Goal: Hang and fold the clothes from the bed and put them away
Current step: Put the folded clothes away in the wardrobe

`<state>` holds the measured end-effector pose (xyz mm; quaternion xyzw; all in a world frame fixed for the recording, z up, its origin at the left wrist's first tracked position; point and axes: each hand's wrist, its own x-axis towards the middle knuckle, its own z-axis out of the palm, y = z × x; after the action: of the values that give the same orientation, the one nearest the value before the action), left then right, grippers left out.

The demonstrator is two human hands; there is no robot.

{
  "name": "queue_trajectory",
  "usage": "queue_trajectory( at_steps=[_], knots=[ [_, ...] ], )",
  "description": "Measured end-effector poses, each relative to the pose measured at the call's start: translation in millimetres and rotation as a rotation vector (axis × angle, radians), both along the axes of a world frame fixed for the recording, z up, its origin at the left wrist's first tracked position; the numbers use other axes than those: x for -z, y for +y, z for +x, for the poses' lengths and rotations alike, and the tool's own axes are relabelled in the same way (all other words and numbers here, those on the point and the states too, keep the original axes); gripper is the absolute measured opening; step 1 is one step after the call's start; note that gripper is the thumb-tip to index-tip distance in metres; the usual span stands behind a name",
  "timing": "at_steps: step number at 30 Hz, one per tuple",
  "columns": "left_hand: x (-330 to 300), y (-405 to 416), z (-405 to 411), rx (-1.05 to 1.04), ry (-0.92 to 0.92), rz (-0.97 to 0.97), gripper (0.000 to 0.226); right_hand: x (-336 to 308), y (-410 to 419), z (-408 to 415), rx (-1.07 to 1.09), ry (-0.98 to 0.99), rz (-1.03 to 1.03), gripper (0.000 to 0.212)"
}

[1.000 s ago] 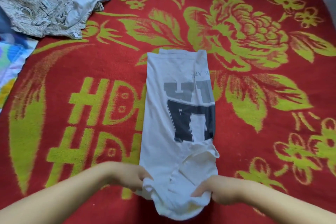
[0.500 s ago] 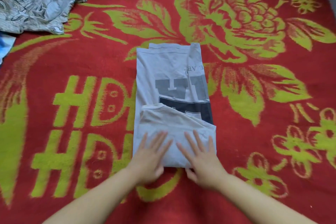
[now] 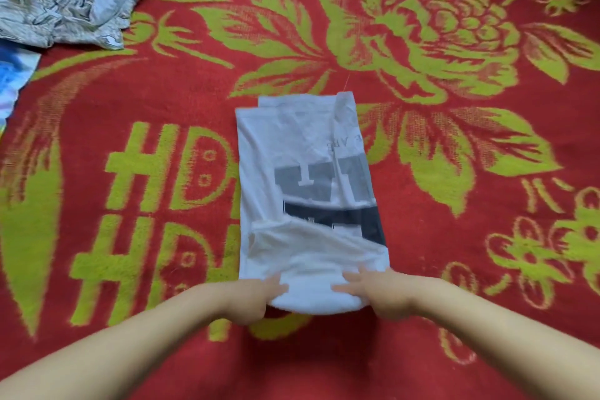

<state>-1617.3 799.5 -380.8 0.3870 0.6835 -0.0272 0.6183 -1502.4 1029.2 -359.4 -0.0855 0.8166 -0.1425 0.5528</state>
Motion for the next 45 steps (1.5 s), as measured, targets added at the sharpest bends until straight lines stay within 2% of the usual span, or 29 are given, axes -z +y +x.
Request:
queue_trajectory(
  at_steps=[2,4,6,9,11,12,14,15,16,17,18,20,22,24,26,28,30,32,34,36,38,40,41,43,45],
  knots=[
    [-22.3,0.5,-9.8,-0.084,-0.248,-0.106,0.038,-19.4,8.4,-6.3,0.091,-0.230,-0.197,0.057],
    [-33.4,4.8,-32.5,-0.254,-0.337,-0.207,0.030,-33.0,21.5,-24.3,0.251,-0.333,-0.297,0.042],
    [-31.3,11.4,-62.4,-0.435,-0.312,-0.227,0.033,-30.5,38.9,-49.3,0.421,-0.240,-0.294,0.038],
    [-13.0,20.3,-95.0,-0.607,-0.160,-0.195,0.029,-5.8,55.3,-79.2,0.619,0.069,-0.136,0.038],
    [2.7,25.7,-102.6,-0.618,0.018,-0.156,0.022,13.1,52.4,-87.2,0.665,0.239,0.059,0.045],
    [6.8,28.2,-100.4,-0.536,0.212,-0.098,0.020,20.7,45.5,-85.9,0.653,0.317,0.173,0.051],
    [15.0,27.8,-82.0,-0.379,0.751,0.193,0.029,24.8,20.7,-72.1,0.536,0.535,0.337,0.059],
    [15.5,26.2,-65.0,-0.326,0.907,0.388,0.038,25.2,5.4,-59.7,0.429,0.661,0.348,0.064],
    [14.6,23.8,-42.9,-0.264,0.946,0.549,0.047,26.8,-9.5,-44.3,0.314,0.754,0.300,0.071],
    [15.7,18.9,-19.0,-0.164,0.926,0.622,0.056,28.5,-22.3,-26.2,0.189,0.799,0.249,0.080],
    [19.5,10.6,3.8,-0.029,0.882,0.602,0.066,30.1,-28.9,-7.8,0.062,0.782,0.225,0.090],
    [24.3,-8.7,31.0,0.152,0.748,0.428,0.085,30.8,-21.0,15.2,-0.081,0.613,0.260,0.101],
    [32.8,-20.5,33.6,0.164,0.724,0.332,0.089,32.3,-0.8,20.9,-0.110,0.580,0.339,0.094],
    [33.6,-20.3,27.2,0.129,0.796,0.314,0.073,29.9,7.3,15.9,-0.115,0.617,0.397,0.071],
    [35.6,-18.2,22.5,0.116,0.798,0.297,0.078,31.9,5.3,10.3,-0.117,0.585,0.347,0.072],
    [38.6,-22.7,25.2,0.128,0.595,0.214,0.086,31.1,1.1,11.5,-0.130,0.407,0.281,0.074],
    [29.5,-29.8,18.4,-0.009,0.254,0.170,0.088,12.2,-1.4,-0.5,-0.132,0.183,0.182,0.074],
    [14.1,-30.8,-2.3,-0.164,-0.082,0.107,0.069,-9.7,5.7,-22.5,-0.116,-0.078,0.004,0.067],
    [-3.3,-24.4,-40.3,-0.300,-0.235,0.016,0.045,-29.6,23.5,-59.0,0.054,-0.251,-0.081,0.047],
    [-10.4,-15.8,-80.6,-0.514,-0.250,0.006,0.028,-34.4,45.6,-95.7,0.251,-0.191,-0.091,0.031],
    [-3.1,-7.4,-114.4,-0.733,-0.122,0.048,0.019,-26.1,64.9,-124.0,0.572,-0.044,-0.118,0.034],
    [9.2,3.1,-132.4,-0.875,0.118,0.117,0.020,-12.1,74.3,-141.0,0.829,0.155,-0.096,0.039],
    [15.5,8.0,-134.7,-0.907,0.307,0.164,0.023,-2.4,72.4,-145.2,0.859,0.271,0.001,0.042],
    [22.1,20.3,-125.5,-0.908,0.699,0.254,0.039,16.2,53.3,-142.5,0.754,0.497,0.302,0.050],
    [23.1,33.3,-98.3,-0.752,0.916,0.385,0.050,30.6,16.0,-130.4,0.579,0.703,0.401,0.054]
  ],
)
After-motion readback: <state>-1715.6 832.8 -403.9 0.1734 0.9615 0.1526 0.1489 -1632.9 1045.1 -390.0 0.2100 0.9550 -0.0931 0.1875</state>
